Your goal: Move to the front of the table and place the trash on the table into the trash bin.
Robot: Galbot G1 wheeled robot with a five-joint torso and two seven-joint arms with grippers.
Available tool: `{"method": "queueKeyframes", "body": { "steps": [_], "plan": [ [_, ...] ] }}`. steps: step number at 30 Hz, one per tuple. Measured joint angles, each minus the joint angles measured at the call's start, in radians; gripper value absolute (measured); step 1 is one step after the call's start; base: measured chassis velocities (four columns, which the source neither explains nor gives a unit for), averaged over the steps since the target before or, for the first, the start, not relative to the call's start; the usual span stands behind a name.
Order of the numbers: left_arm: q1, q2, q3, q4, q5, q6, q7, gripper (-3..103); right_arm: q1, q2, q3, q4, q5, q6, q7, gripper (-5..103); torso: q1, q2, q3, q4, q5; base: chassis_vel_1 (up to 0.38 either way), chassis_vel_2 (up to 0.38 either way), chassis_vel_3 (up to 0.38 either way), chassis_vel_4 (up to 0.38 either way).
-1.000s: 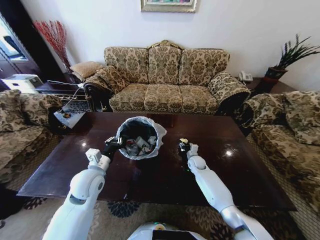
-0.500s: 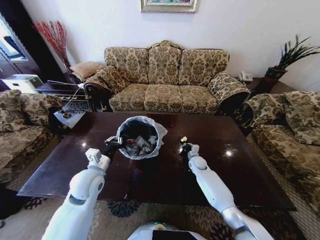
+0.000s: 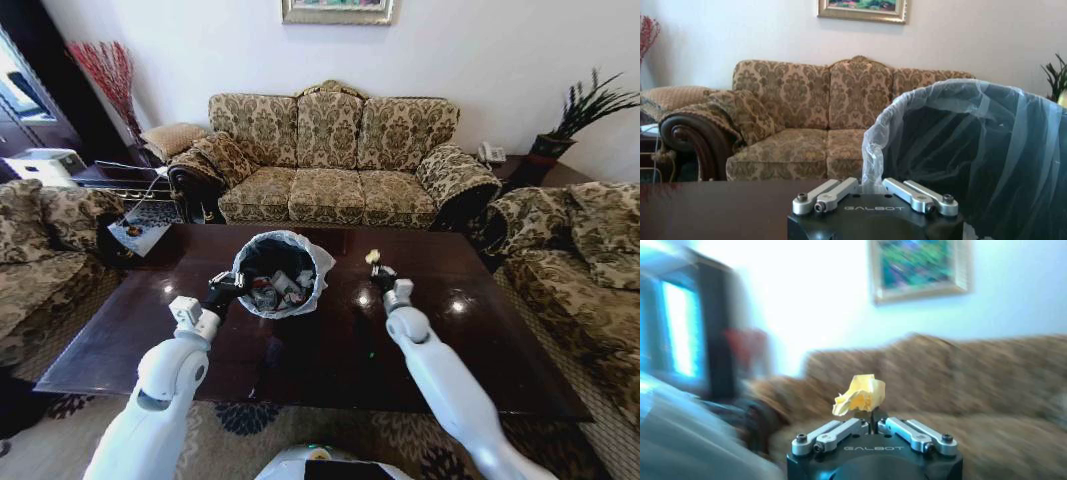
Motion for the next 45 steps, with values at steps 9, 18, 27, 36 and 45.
{"method": "queueKeyframes", "body": {
  "steps": [9, 18, 27, 36, 45],
  "plan": [
    [-0.006, 0.020, 0.004, -0.013, -0.003, 0.018, -0.005, 1, 0.166, -0.128, -0.149, 0.285, 0.269, -0.082, -0.017, 0, 0.000, 0.000, 0.000, 0.0006, 0.0001, 0.000, 0.000, 0.000, 0.000],
    [-0.008, 0.018, 0.008, -0.021, -0.004, 0.020, -0.005, 1, 0.214, -0.195, -0.277, 0.272, 0.275, -0.140, -0.076, 0, 0.000, 0.000, 0.000, 0.0003, 0.0004, 0.000, 0.000, 0.000, 0.000],
    [-0.012, 0.014, 0.011, -0.011, -0.002, 0.020, -0.005, 1, 0.212, -0.182, -0.320, 0.232, 0.224, -0.143, -0.098, 32, 0.000, 0.000, 0.000, 0.0004, 0.0004, 0.000, 0.000, 0.000, 0.000],
    [-0.016, 0.014, 0.011, -0.006, -0.002, 0.020, -0.005, 1, 0.224, -0.169, -0.332, 0.207, 0.213, -0.142, -0.102, 64, 0.000, 0.000, 0.000, 0.0004, 0.0003, 0.000, 0.000, 0.000, 0.000],
    [-0.017, 0.014, 0.011, -0.006, -0.002, 0.020, -0.004, 1, 0.223, -0.166, -0.334, 0.193, 0.186, -0.134, -0.108, 96, 0.000, 0.000, 0.000, 0.0004, 0.0003, 0.000, 0.000, 0.000, 0.000]
  ]
}}
